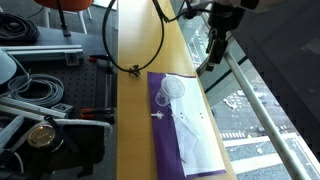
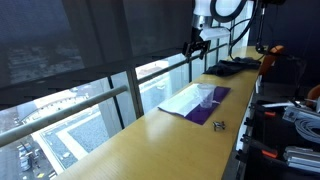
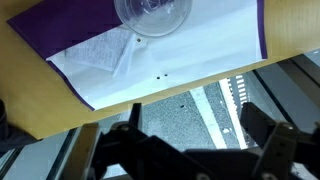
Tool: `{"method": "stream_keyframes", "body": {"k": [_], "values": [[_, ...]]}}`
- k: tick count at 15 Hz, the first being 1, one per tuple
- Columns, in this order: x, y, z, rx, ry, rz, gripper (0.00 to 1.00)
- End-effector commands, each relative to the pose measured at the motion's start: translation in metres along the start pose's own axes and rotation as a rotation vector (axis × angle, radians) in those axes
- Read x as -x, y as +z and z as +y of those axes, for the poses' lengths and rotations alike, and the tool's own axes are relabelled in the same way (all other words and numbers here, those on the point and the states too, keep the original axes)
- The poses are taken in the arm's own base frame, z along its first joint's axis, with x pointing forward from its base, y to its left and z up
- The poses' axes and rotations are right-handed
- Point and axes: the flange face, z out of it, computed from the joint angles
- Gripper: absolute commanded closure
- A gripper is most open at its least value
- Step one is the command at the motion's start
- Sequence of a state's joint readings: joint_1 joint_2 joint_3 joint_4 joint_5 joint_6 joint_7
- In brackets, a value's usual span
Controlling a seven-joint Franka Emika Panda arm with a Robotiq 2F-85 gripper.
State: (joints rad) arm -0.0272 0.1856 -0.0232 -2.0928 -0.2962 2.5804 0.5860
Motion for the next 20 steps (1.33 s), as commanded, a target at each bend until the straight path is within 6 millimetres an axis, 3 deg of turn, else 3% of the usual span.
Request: {"method": "stream_keyframes", "body": {"k": [1, 9, 18, 20], "values": [[-0.015, 0.031, 0.027, 0.006, 0.004, 0.058, 0.00], [0.004, 0.097, 0.073, 0.051, 0.027, 0.067, 0.00], [0.005, 0.101, 0.074, 0.066, 0.039, 0.039, 0.00], [-0.006, 0.102, 0.076, 0.069, 0.078, 0.051, 0.00]]}}
